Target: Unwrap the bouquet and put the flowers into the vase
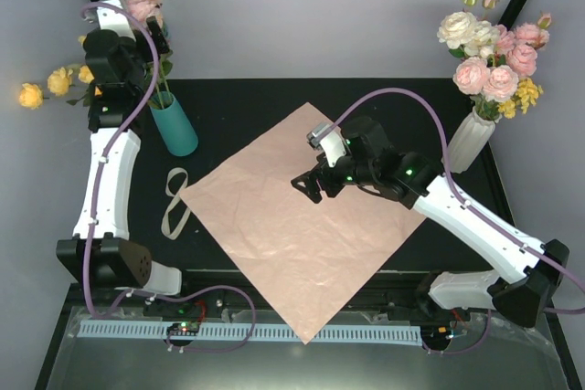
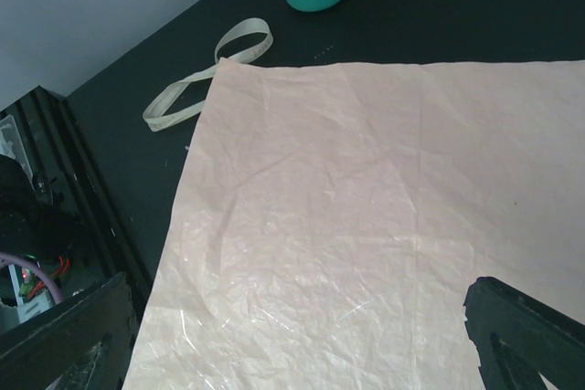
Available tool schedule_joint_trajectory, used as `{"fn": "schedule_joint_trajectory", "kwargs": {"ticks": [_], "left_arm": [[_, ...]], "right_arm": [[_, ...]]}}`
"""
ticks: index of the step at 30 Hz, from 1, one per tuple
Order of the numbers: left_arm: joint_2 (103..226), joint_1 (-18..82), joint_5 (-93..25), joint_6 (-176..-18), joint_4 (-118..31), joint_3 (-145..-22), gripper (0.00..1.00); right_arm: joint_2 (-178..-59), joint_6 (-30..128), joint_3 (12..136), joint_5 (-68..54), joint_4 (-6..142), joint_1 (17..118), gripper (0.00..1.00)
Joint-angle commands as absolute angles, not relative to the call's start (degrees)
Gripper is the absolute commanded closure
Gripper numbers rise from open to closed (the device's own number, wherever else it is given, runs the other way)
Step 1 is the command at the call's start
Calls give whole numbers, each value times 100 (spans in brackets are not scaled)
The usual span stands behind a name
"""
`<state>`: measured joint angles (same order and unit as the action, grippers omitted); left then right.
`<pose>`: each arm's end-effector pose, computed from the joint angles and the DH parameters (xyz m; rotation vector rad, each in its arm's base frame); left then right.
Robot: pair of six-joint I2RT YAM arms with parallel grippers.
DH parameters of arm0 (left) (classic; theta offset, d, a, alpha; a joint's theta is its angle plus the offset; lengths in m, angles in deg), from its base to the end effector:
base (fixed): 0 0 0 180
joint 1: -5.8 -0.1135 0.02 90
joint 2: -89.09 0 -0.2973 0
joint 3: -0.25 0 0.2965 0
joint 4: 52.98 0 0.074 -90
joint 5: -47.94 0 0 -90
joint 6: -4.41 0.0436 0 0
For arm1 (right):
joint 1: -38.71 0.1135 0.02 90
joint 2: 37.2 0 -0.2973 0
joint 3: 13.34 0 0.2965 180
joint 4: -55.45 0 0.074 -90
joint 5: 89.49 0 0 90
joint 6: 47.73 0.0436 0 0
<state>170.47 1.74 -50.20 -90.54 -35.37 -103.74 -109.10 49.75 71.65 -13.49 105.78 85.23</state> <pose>0.3645 0.0321 0.5316 -0.2309 1.4670 0.0928 0.2050 0.2315 0.3929 -0.9047 2.1308 0.7731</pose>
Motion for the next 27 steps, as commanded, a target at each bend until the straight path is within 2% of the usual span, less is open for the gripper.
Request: {"fn": "schedule_joint_trajectory", "kwargs": {"ticks": [1, 10, 14, 27], "left_arm": [[16984, 141, -5172, -9173, -3395, -10364, 1], [16540, 151, -5400, -10434, -1579, -10485, 1], [16021, 162, -5320, -10758, -803, -10070, 1], [14322, 161, -4811, -10946, 440, -8888, 1]], "right_arm": [[-10946, 4881, 7387, -1259, 10651, 8542, 0], [-10995, 4919, 7400, -1251, 10683, 8546, 0], [-11031, 4970, 7377, -1236, 10724, 8545, 0], [-11104, 5196, 7420, -1153, 10843, 8542, 0]]}}
